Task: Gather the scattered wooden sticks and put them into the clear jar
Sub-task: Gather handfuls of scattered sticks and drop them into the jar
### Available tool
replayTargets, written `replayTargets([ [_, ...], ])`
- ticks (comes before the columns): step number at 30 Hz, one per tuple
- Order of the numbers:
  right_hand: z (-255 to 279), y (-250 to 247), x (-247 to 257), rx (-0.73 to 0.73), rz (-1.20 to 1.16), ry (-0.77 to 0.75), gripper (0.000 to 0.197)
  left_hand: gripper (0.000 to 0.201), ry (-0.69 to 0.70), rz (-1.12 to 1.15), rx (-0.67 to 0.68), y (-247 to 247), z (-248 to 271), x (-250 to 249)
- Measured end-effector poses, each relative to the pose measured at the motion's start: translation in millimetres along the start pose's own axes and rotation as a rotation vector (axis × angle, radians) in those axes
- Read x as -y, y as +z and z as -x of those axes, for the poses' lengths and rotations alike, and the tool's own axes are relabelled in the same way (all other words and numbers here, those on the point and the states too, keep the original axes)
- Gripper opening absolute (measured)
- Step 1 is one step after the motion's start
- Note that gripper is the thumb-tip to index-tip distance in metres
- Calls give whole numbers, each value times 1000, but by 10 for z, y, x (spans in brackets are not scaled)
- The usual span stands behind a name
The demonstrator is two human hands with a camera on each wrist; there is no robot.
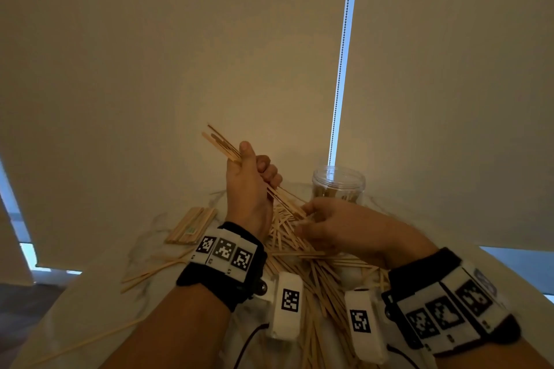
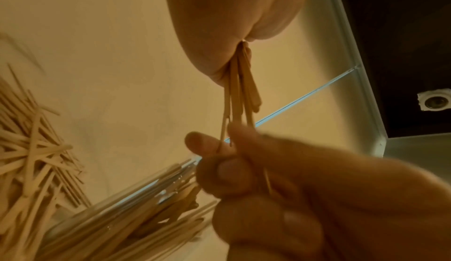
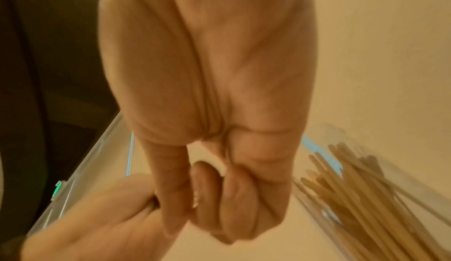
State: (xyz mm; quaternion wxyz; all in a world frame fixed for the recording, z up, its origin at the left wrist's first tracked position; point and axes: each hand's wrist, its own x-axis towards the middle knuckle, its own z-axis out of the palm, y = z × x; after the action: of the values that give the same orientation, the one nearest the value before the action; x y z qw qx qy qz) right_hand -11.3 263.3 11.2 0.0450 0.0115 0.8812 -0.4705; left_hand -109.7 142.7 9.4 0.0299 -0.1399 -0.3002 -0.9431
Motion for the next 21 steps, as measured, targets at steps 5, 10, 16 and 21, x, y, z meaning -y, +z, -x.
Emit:
replayTargets([
  [5, -109, 12, -39, -202, -84, 40, 71, 19, -28, 26, 27, 48, 22, 4],
  [10, -107, 43, -9, -92, -167, -34, 75, 19, 27, -41, 55, 73, 31, -10],
  [16, -100, 76, 31, -148, -202, -96, 64, 17, 21, -149, 63, 59, 40, 14],
  [21, -95, 61, 30, -314, -58, -147, 40, 24, -58, -273, 199, 131, 207, 60],
])
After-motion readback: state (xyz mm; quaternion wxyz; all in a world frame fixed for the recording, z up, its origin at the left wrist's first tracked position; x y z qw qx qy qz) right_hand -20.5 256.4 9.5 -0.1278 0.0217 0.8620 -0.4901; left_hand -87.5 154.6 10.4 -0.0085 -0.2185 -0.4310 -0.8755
